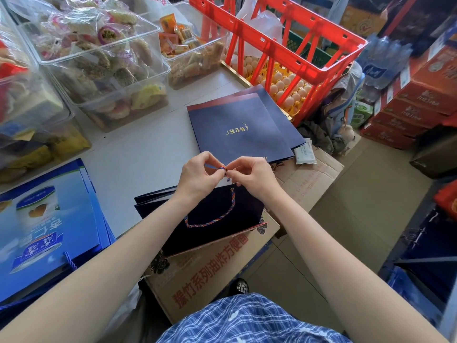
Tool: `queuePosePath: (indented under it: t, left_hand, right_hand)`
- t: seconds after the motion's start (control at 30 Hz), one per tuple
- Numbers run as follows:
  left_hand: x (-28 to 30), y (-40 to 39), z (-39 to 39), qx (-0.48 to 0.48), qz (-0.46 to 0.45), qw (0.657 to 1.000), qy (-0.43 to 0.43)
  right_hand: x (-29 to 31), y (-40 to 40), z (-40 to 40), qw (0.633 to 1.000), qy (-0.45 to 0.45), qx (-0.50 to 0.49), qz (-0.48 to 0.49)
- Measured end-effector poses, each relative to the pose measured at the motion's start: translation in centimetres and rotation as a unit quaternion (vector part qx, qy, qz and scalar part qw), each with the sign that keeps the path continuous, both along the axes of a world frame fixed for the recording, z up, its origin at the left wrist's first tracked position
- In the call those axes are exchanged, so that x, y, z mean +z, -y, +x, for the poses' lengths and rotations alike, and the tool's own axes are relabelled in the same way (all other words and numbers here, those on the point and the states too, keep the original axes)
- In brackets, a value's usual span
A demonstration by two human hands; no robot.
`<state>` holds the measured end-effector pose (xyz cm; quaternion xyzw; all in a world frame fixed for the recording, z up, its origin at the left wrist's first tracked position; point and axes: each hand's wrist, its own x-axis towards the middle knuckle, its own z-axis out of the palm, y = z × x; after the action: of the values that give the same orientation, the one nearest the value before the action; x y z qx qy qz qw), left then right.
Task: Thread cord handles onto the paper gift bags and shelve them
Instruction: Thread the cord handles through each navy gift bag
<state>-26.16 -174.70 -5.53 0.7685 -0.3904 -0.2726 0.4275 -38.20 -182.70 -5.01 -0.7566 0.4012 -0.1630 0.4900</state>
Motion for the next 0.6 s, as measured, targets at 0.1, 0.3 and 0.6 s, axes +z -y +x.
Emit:
queuePosePath:
  t: [0.1, 0.3, 0.6]
  left_hand:
    - [0.08, 0.01, 0.44, -0.026, 0.011, 1.000, -0.010]
    - [0.35, 0.17, 0.79, -0.051, 0.002, 0.999, -0.004]
    - [0.35, 0.39, 0.85, -0.076, -0.021, 0.994, 0.074]
  right_hand:
    - [-0.01, -0.01, 0.02, 1.000, 0.008, 0.004, 0.008]
    - [0.08, -0.05, 0.25, 0.999, 0.013, 0.025, 0.017]
    - [-0.11, 0.50, 0.60, 1.000, 0.008, 0.011, 0.012]
